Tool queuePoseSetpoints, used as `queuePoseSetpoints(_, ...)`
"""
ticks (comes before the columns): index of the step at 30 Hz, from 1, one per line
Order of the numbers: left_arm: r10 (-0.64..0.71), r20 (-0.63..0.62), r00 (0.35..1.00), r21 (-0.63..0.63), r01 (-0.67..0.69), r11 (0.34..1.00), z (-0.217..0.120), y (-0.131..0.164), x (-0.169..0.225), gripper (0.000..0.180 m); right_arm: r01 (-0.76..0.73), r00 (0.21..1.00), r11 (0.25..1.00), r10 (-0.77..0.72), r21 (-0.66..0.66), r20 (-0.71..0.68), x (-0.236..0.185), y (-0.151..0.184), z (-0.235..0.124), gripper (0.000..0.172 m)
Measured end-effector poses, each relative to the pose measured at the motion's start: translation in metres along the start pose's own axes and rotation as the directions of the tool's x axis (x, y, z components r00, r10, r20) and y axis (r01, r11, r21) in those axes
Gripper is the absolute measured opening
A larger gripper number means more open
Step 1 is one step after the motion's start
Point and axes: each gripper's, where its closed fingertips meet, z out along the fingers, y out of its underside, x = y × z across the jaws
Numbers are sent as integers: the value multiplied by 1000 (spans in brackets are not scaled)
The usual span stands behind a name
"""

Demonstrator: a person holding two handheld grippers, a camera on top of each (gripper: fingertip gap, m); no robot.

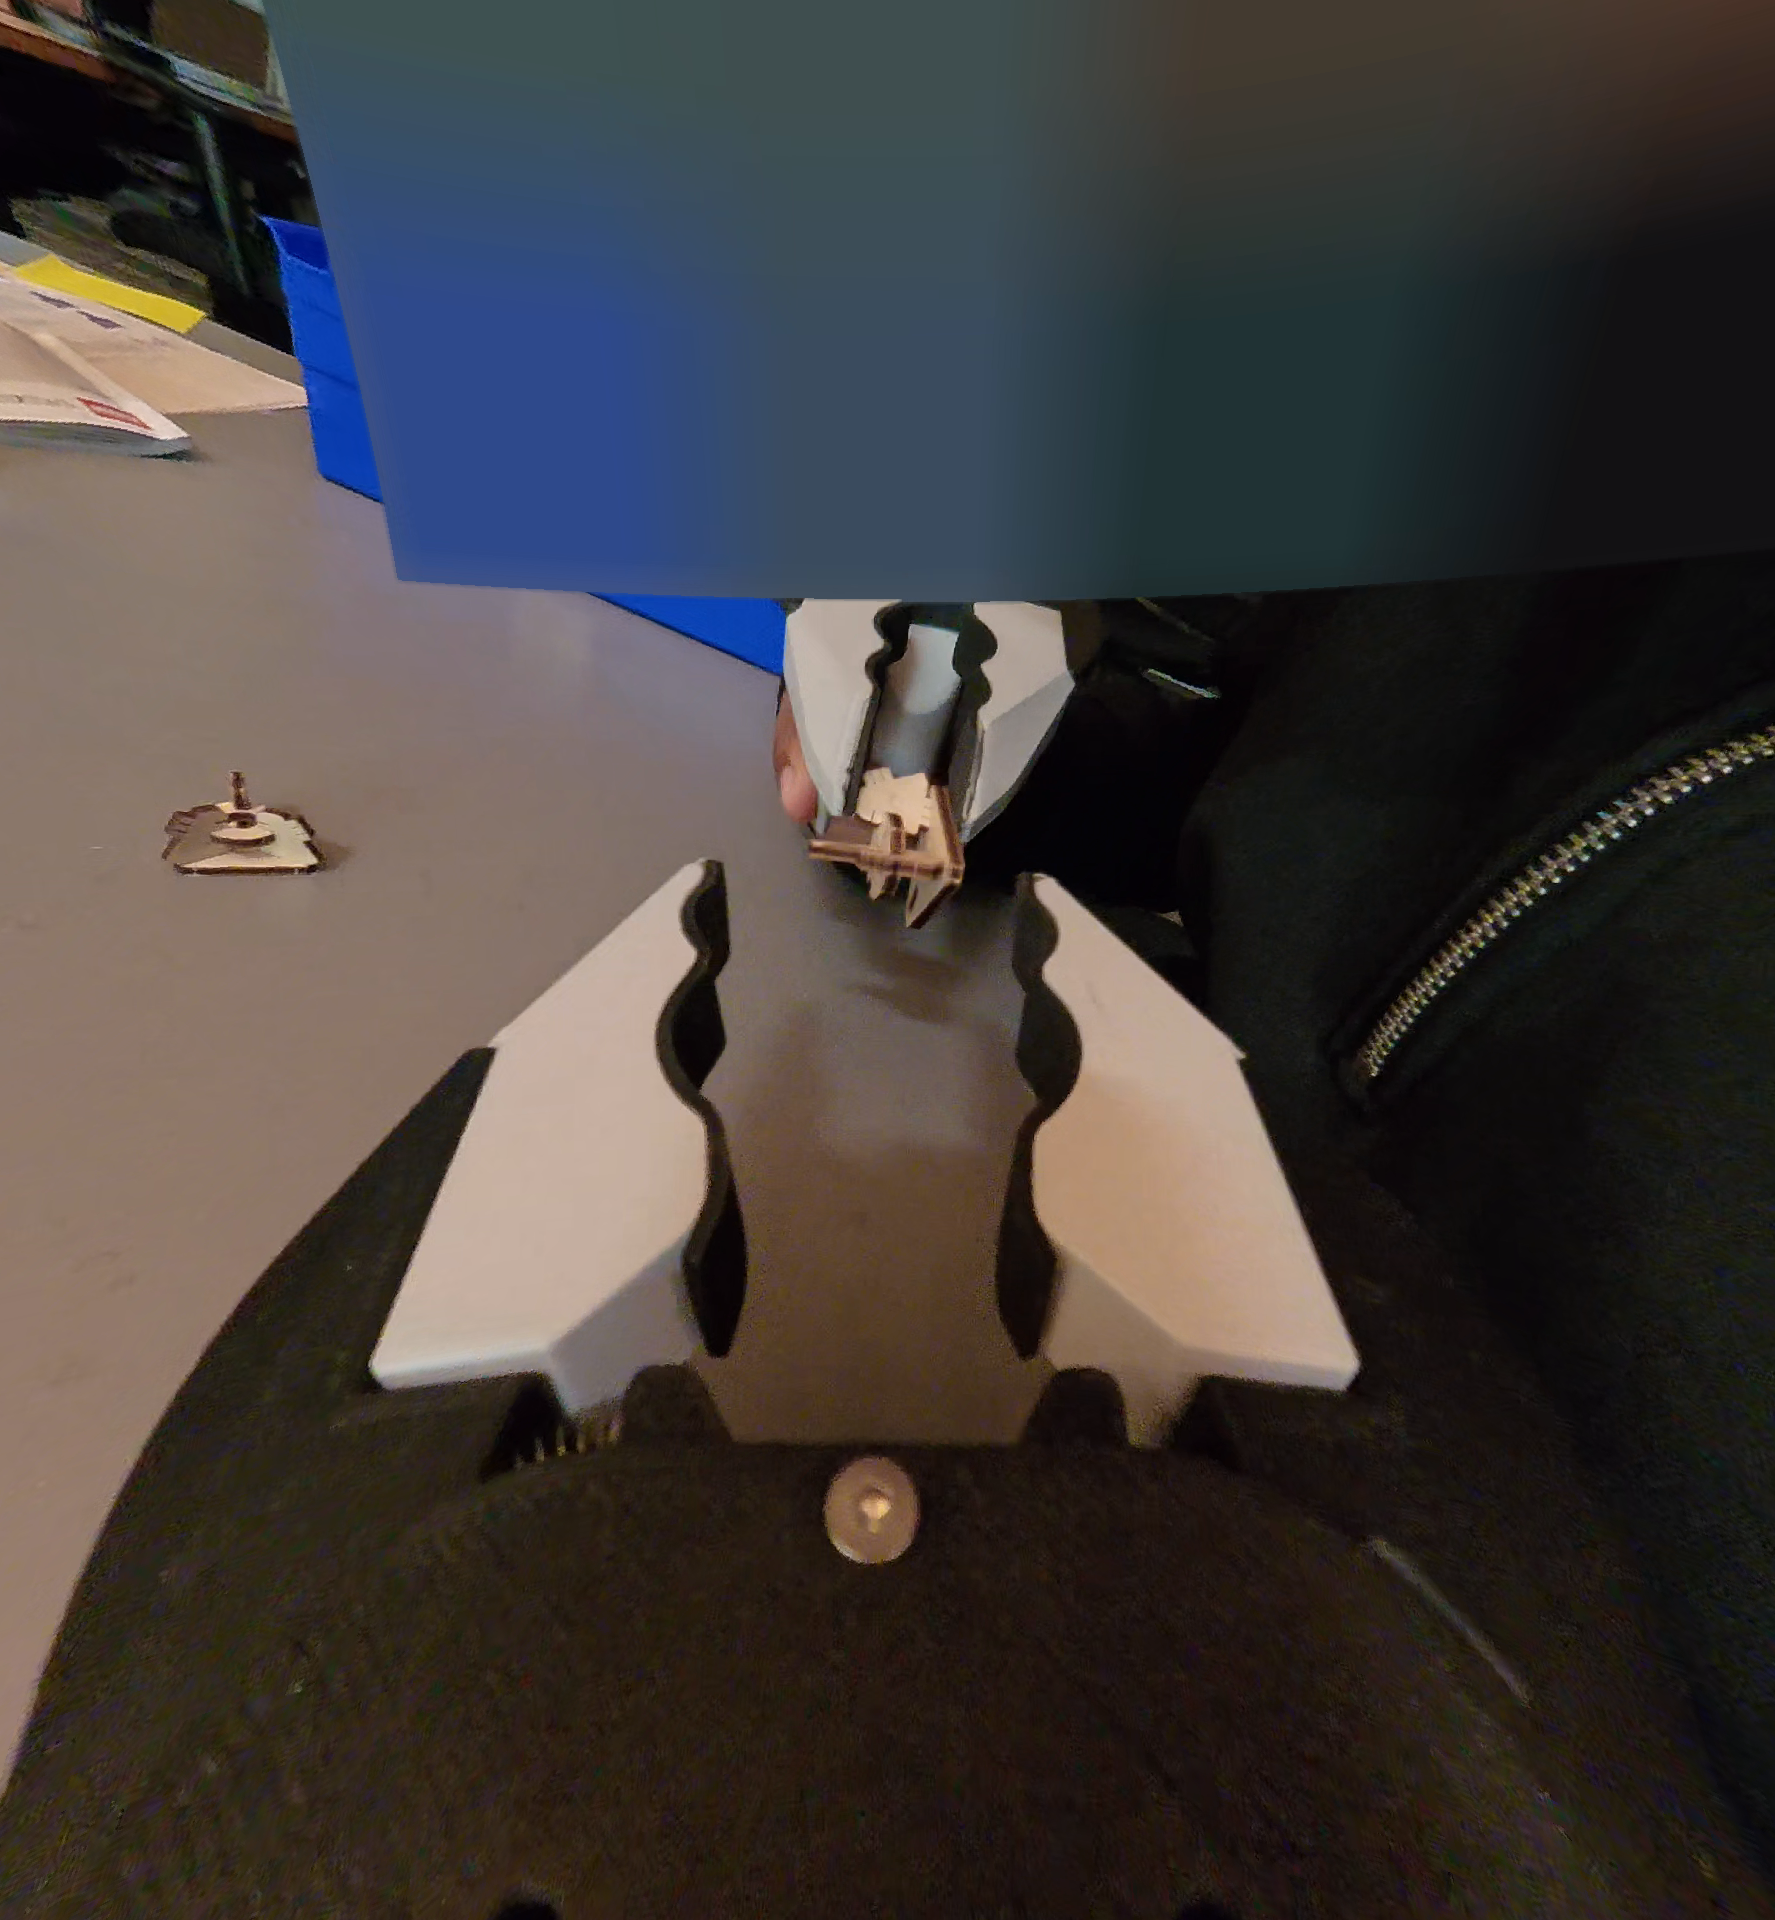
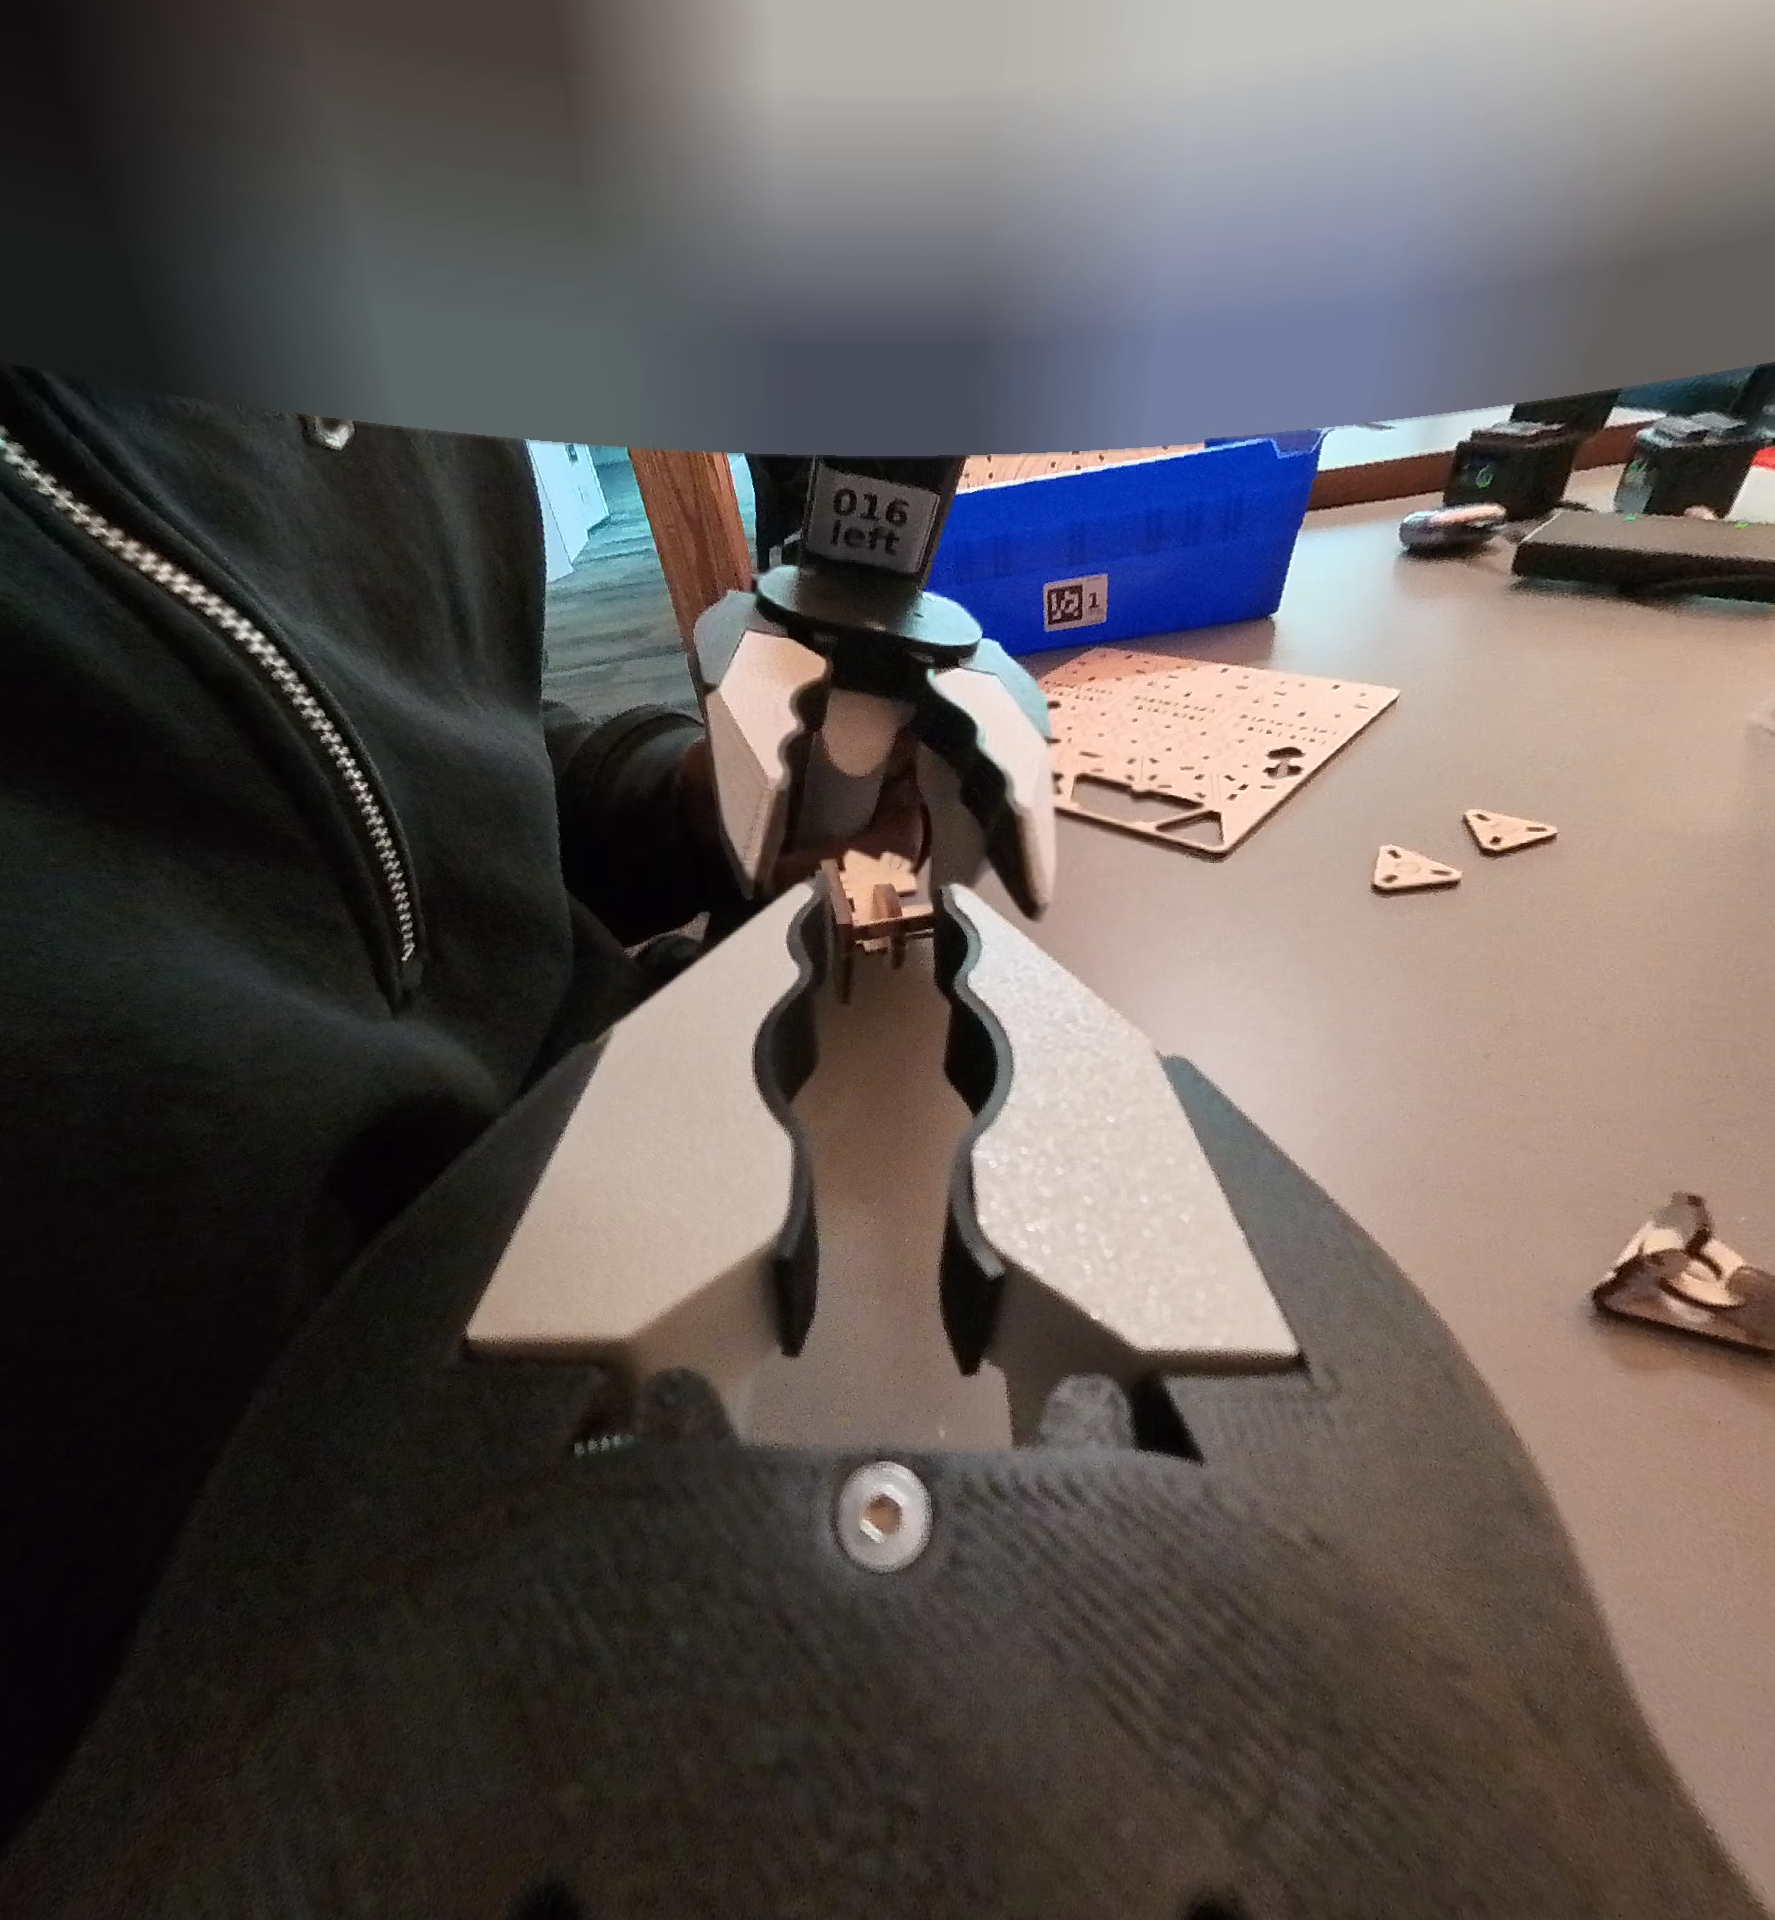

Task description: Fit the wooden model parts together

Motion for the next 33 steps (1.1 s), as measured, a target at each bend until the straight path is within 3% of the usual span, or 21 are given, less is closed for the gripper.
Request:
queuePoseSetpoints(5,20,-33,999,-3,-20,1000,4,1,7,55,-17,999,999,16,33,33,-6,-5,2,18)
queuePoseSetpoints(10,75,-34,997,-15,-76,997,10,2,14,31,-18,998,999,16,30,59,-12,-4,8,18)
queuePoseSetpoints(19,65,-22,998,-23,-65,998,11,3,11,30,16,999,1000,-16,2,29,-9,-2,7,19)
queuePoseSetpoints(24,45,6,999,46,-45,998,5,-6,4,30,-4,997,997,10,80,-70,5,-11,-2,51)
queuePoseSetpoints(28,-11,6,1000,128,10,992,-1,-17,-2,30,-90,993,993,95,72,-73,11,-4,2,52)
queuePoseSetpoints(33,-202,-70,977,168,211,963,-4,-22,-11,30,-237,971,967,240,93,-19,17,-5,14,39)
